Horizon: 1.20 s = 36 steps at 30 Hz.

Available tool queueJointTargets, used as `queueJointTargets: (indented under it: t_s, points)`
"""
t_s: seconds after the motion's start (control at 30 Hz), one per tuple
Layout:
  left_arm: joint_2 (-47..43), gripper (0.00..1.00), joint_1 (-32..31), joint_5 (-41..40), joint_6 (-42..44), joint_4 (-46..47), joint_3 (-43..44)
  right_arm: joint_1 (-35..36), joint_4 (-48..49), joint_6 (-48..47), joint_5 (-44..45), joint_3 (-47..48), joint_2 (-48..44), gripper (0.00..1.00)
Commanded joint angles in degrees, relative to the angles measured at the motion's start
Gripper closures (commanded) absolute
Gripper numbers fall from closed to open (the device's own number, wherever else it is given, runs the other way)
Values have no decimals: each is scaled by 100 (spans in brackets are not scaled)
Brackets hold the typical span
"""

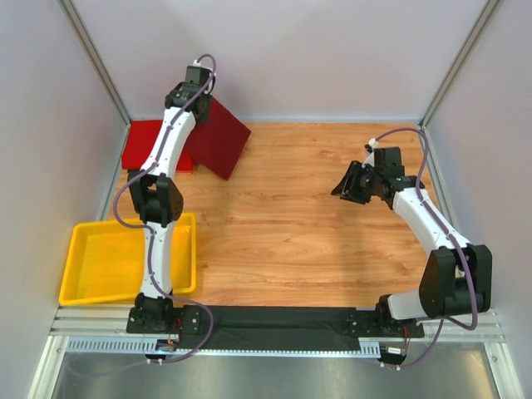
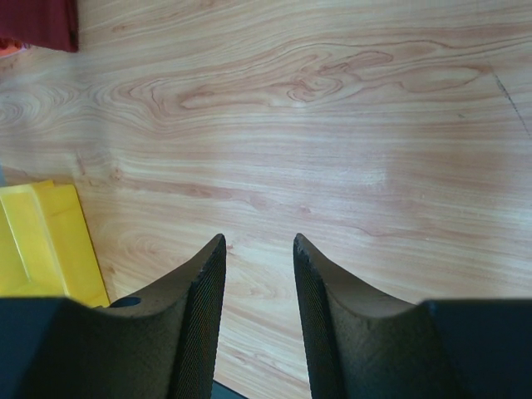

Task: Fold and stack the t-shirts
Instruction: Neatly place the folded tshirt to the corner

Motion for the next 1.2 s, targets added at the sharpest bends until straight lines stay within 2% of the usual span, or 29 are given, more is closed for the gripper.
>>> queueJointTargets:
  t_s: [0.0,0.13,0.27,0.43,0.63,0.83,1.17]
  points:
    - [-338,100,378,-271,404,358,203,24,175,-35,106,313,104,60]
    - [-375,100,1169,256,211,700,-317,16,122,-70,115,401,254,60]
    - [450,100,1679,275,193,516,297,24,-106,-272,307,717,535,59]
    - [847,100,2321,835,-88,989,271,24,-89,-317,326,946,1080,59]
    - [926,100,2427,1470,-211,1640,78,24,-19,-334,440,946,1441,59]
    - [883,100,2418,1462,-229,1843,25,24,87,-308,414,876,1406,59]
    - [65,100,2506,1075,-352,1693,-317,16,60,-290,423,753,1204,59]
